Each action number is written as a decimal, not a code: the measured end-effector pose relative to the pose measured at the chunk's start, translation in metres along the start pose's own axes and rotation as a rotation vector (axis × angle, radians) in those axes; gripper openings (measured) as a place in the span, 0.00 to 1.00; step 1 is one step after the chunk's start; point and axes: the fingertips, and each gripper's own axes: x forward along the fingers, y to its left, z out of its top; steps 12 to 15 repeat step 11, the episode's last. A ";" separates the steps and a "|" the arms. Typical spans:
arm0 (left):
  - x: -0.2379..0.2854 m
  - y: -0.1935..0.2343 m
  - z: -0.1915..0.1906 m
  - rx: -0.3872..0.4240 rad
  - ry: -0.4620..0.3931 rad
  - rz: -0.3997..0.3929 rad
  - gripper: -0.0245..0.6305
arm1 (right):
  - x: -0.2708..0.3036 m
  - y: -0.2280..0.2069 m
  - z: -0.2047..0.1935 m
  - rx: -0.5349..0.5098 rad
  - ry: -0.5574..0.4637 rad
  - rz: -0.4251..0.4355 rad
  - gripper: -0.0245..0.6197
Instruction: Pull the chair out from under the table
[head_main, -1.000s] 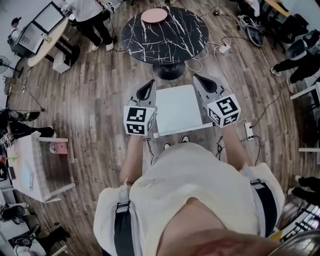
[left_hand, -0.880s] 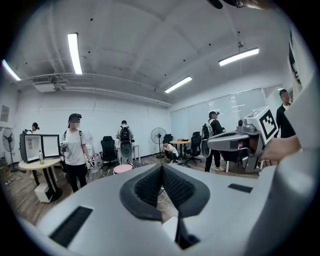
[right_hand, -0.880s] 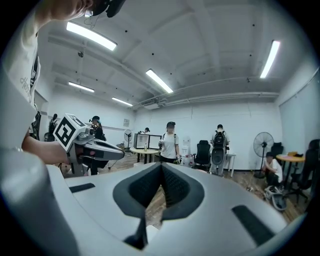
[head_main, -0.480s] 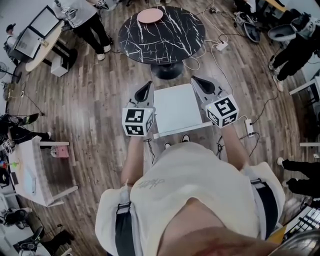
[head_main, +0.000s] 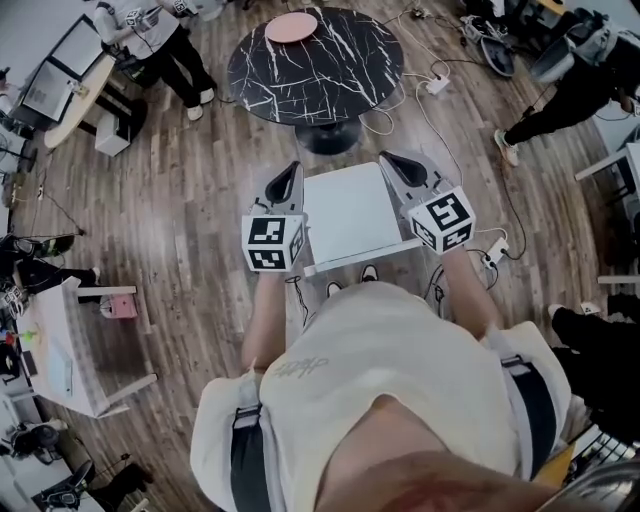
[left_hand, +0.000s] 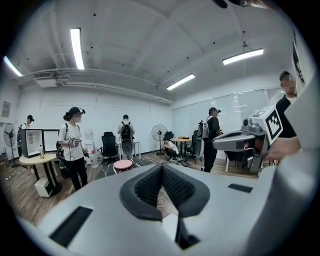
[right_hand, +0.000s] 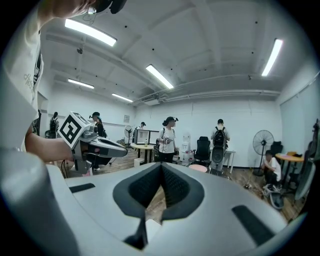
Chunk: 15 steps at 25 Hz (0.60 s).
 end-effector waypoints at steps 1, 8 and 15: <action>0.000 0.000 -0.001 -0.002 0.002 0.001 0.06 | 0.000 0.000 -0.001 0.001 0.003 0.000 0.05; 0.000 0.000 -0.003 -0.001 0.007 -0.002 0.06 | 0.000 0.000 -0.005 -0.002 0.012 0.002 0.05; 0.000 -0.002 -0.006 -0.003 0.007 -0.001 0.06 | -0.001 0.001 -0.007 -0.005 0.016 0.007 0.05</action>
